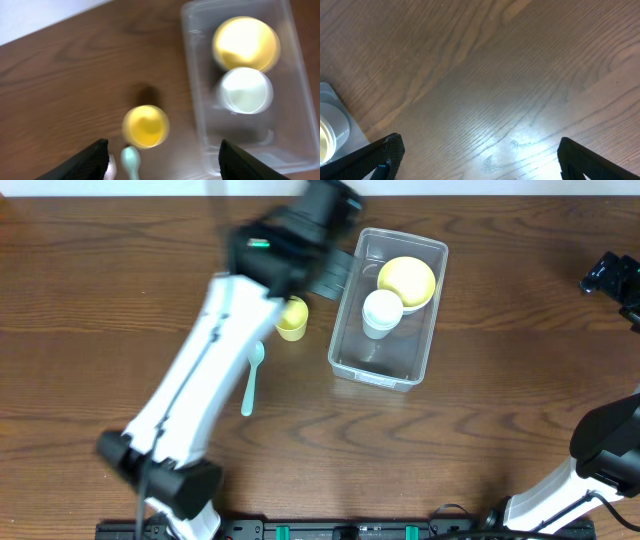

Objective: Pack container
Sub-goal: 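Place the white cup into the light blue cup in the container, then move the left gripper to the yellow cup and grasp it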

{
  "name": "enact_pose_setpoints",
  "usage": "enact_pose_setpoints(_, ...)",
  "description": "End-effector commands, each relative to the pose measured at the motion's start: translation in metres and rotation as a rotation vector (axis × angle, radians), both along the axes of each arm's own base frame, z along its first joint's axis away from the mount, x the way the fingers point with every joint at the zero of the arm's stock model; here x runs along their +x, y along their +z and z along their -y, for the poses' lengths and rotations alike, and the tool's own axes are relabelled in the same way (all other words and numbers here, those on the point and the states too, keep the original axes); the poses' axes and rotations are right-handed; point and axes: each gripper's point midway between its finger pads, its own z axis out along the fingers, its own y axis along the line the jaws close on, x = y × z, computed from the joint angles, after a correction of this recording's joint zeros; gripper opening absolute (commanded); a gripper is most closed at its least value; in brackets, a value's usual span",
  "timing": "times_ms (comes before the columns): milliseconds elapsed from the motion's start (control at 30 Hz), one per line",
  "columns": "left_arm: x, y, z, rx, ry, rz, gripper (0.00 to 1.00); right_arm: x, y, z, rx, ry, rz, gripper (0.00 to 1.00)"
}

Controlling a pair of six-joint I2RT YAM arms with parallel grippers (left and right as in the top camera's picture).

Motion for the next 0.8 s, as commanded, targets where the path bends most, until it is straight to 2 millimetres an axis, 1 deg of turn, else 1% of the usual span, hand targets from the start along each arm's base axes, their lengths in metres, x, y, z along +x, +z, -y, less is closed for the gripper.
enact_pose_setpoints(0,0.012,-0.04,-0.038,0.012,0.099,-0.133,0.71,0.0,-0.002,0.0,0.004,-0.009,-0.004,0.99)
enact_pose_setpoints(100,0.016,-0.081,-0.061,-0.013,0.175,-0.258,0.71,0.0,-0.002,0.0,0.004,-0.009,-0.004,0.99)
enact_pose_setpoints(167,0.018,-0.112,-0.07,-0.026,0.198,-0.342,0.7,0.0,-0.002,0.0,0.004,-0.009,-0.004,0.99)
enact_pose_setpoints(233,0.02,-0.137,-0.072,-0.047,0.206,-0.41,0.7,0.0,-0.002,0.0,0.004,-0.009,-0.004,0.99)
enact_pose_setpoints(333,0.022,-0.166,-0.075,-0.036,0.219,-0.479,0.65,0.0,-0.002,0.0,0.004,-0.009,-0.004,0.99)
enact_pose_setpoints(400,0.022,-0.178,-0.072,-0.036,0.217,-0.51,0.6,0.0,-0.002,0.0,0.004,-0.009,-0.004,0.99)
enact_pose_setpoints(500,0.022,-0.191,-0.068,-0.032,0.21,-0.536,0.57,0.0,-0.002,0.0,0.004,-0.009,-0.004,0.99)
enact_pose_setpoints(600,0.02,-0.202,-0.067,-0.021,0.208,-0.562,0.51,0.0,-0.002,0.0,0.004,-0.009,-0.004,0.99)
enact_pose_setpoints(667,0.018,-0.212,-0.067,-0.012,0.211,-0.588,0.45,0.0,-0.002,0.0,0.004,-0.009,-0.004,0.99)
enact_pose_setpoints(767,0.012,-0.228,-0.069,0.004,0.214,-0.63,0.43,0.0,-0.002,0.0,0.004,-0.009,-0.004,0.99)
